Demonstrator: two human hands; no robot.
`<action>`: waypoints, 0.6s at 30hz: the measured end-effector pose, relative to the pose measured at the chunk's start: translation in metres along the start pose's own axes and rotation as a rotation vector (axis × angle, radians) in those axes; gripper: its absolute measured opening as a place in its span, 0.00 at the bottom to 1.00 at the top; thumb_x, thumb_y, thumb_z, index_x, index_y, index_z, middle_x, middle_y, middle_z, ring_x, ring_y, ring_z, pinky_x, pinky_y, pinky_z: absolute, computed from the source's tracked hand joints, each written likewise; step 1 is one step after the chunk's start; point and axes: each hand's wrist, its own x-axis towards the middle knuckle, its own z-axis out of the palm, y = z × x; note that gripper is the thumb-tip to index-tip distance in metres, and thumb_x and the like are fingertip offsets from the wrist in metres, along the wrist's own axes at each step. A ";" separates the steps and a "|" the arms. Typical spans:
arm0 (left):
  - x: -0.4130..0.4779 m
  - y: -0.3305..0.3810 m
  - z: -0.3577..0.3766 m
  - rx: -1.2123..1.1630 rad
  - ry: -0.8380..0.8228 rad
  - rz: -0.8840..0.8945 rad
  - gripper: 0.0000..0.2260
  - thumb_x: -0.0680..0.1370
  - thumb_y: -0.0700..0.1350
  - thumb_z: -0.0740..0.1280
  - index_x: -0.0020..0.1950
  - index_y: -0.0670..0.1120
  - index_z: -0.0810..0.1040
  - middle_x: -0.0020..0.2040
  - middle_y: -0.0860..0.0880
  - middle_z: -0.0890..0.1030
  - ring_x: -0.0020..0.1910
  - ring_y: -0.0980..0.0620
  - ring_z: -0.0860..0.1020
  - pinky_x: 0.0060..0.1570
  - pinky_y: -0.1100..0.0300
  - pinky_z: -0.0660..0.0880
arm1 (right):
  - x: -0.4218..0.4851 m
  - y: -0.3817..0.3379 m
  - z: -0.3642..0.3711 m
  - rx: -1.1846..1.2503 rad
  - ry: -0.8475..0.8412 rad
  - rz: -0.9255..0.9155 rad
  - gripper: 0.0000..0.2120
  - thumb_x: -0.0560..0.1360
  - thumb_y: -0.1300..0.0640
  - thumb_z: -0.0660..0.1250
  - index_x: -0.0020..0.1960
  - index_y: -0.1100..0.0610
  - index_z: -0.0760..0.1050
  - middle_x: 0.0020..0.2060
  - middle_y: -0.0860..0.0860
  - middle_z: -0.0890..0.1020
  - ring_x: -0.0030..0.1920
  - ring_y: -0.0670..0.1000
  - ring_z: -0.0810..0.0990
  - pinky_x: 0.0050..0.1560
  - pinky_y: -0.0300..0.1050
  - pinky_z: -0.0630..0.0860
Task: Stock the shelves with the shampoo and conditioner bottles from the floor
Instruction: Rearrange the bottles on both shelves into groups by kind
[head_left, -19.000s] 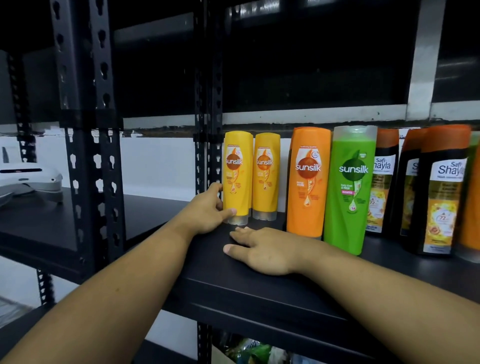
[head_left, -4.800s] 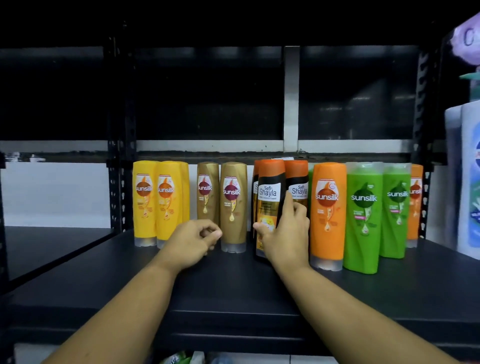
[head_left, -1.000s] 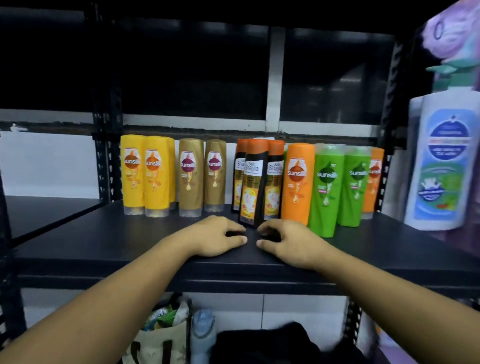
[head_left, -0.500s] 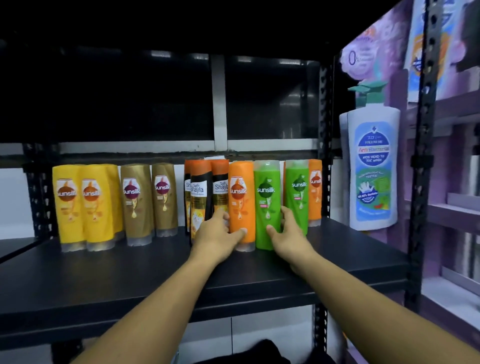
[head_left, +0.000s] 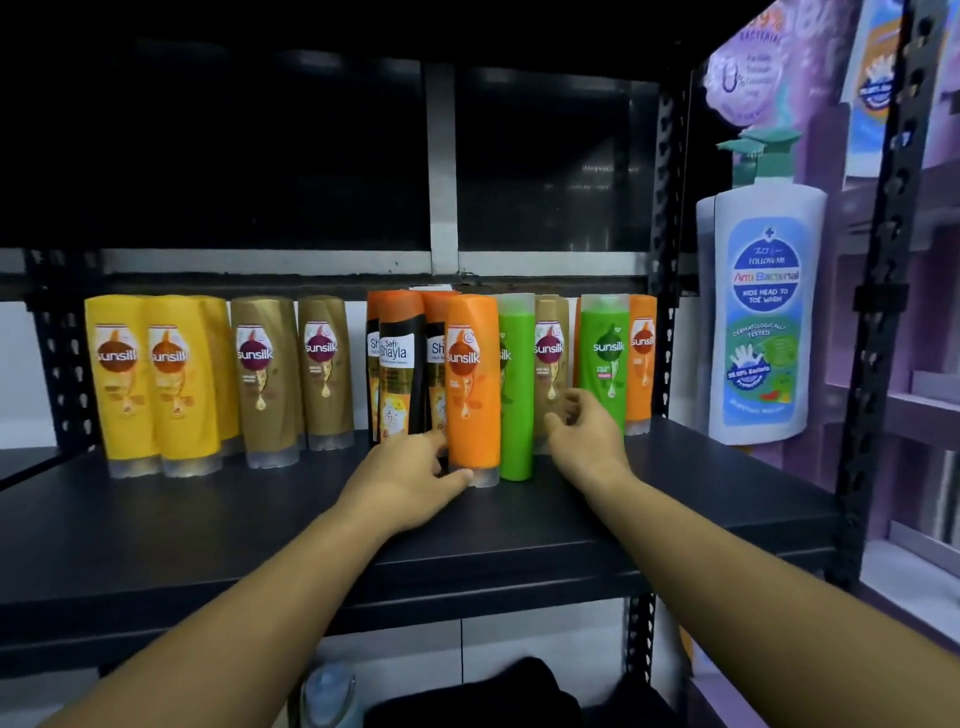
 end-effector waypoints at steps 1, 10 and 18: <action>-0.002 -0.004 -0.001 0.033 -0.028 0.022 0.15 0.78 0.63 0.67 0.54 0.54 0.83 0.46 0.56 0.82 0.47 0.54 0.79 0.49 0.52 0.80 | 0.004 0.000 0.002 -0.002 0.010 -0.006 0.19 0.80 0.57 0.67 0.69 0.57 0.72 0.62 0.53 0.80 0.62 0.55 0.78 0.66 0.54 0.75; -0.006 -0.010 -0.003 -0.020 -0.173 0.206 0.17 0.76 0.67 0.65 0.58 0.61 0.84 0.55 0.60 0.84 0.56 0.57 0.79 0.57 0.50 0.79 | 0.028 0.008 0.028 -0.060 0.031 0.025 0.23 0.78 0.54 0.70 0.70 0.58 0.69 0.61 0.55 0.81 0.62 0.59 0.79 0.62 0.48 0.74; -0.014 -0.024 -0.012 -0.067 -0.335 0.266 0.22 0.80 0.65 0.63 0.72 0.61 0.75 0.73 0.63 0.72 0.72 0.60 0.69 0.74 0.55 0.65 | 0.031 0.016 0.029 0.006 -0.016 0.037 0.30 0.77 0.53 0.71 0.75 0.55 0.65 0.66 0.52 0.79 0.65 0.56 0.78 0.67 0.51 0.74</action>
